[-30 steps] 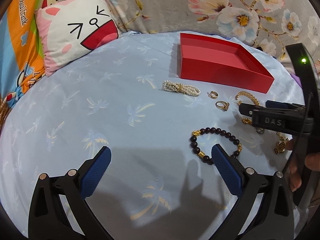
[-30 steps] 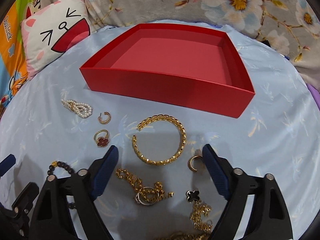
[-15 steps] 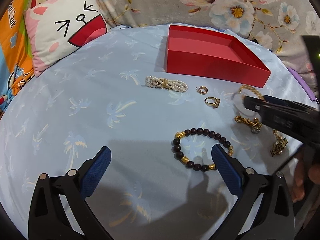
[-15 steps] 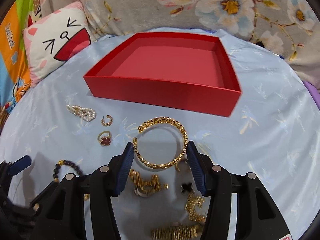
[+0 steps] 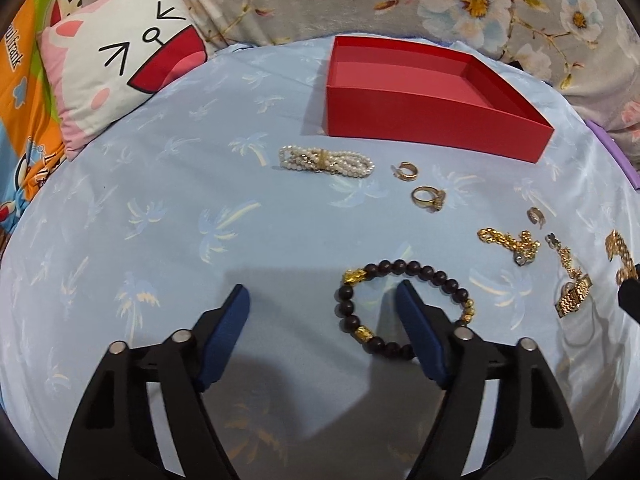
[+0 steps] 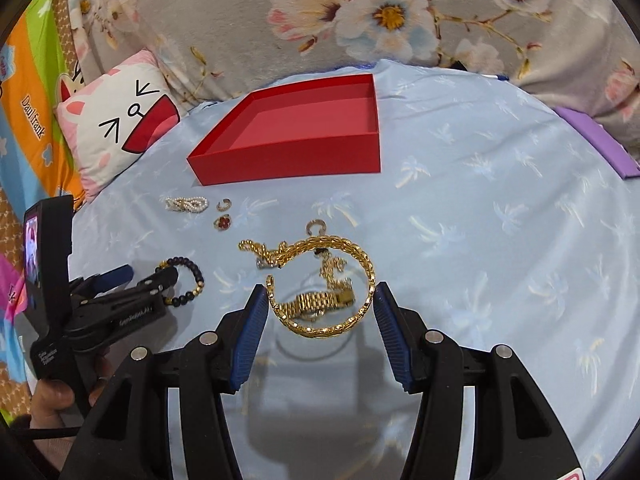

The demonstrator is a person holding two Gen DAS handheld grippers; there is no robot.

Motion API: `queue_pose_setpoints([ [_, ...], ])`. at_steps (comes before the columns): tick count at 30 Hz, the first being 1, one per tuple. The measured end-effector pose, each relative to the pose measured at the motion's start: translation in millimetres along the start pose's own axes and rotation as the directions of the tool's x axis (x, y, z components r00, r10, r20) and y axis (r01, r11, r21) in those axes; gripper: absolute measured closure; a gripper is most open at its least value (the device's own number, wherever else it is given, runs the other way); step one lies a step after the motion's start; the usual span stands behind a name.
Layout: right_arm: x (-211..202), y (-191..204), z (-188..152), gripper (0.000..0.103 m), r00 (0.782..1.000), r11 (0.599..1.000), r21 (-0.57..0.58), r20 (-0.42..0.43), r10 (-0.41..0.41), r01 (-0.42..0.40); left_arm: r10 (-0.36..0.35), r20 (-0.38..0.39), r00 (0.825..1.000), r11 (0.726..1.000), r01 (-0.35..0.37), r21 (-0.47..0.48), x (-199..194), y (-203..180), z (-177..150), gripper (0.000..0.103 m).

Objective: Organize jewelry
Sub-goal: 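Grasp the black-bead bracelet with the left tool while the right tool lifts the bangle, then carry both bracelets into the red box and open both tools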

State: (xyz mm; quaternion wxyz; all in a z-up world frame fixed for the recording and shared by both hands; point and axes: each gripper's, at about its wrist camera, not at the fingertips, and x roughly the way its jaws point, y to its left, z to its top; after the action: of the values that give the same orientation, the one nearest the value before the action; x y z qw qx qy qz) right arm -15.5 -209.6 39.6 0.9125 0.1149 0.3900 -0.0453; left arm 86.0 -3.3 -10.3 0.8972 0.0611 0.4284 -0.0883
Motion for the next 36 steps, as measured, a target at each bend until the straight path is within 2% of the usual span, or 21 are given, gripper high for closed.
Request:
queue_pose_setpoints([
  [1, 0, -1, -2, 0.05, 1.0, 1.0, 0.008, -0.002, 0.003, -0.003, -0.002, 0.005, 1.0, 1.0, 0.002, 0.008, -1, -2, 0, 0.039],
  [7, 2, -3, -13, 0.05, 1.0, 0.999, 0.027, -0.023, 0.02, -0.019, -0.032, 0.024, 0.999, 0.998, 0.03, 0.056, -6, -18, -3, 0.075],
  [9, 2, -2, -16, 0.05, 0.999, 0.999, 0.029, -0.028, 0.023, -0.023, -0.032, 0.029, 0.999, 0.997, 0.03, 0.064, -8, -22, -4, 0.096],
  [16, -2, 0, -23, 0.05, 0.999, 0.999, 0.031, -0.036, 0.025, -0.024, -0.089, 0.032, 0.996, 0.996, 0.088, 0.032, -16, -19, -6, 0.096],
  [25, -14, 5, -22, 0.05, 0.999, 0.999, 0.014, -0.02, 0.043, -0.043, -0.142, 0.077, 0.987, 0.99, 0.141, 0.02, -51, -15, -4, 0.096],
  [30, -27, 6, -15, 0.05, 0.999, 0.999, 0.007, 0.009, 0.049, -0.049, -0.176, 0.119, 0.977, 0.984, 0.174, 0.027, -80, -15, 8, 0.096],
  [36, -39, 9, 13, 0.05, 0.997, 0.998, -0.035, 0.058, 0.052, -0.05, -0.2, 0.191, 0.961, 0.978, 0.187, 0.088, -108, -23, 37, 0.096],
])
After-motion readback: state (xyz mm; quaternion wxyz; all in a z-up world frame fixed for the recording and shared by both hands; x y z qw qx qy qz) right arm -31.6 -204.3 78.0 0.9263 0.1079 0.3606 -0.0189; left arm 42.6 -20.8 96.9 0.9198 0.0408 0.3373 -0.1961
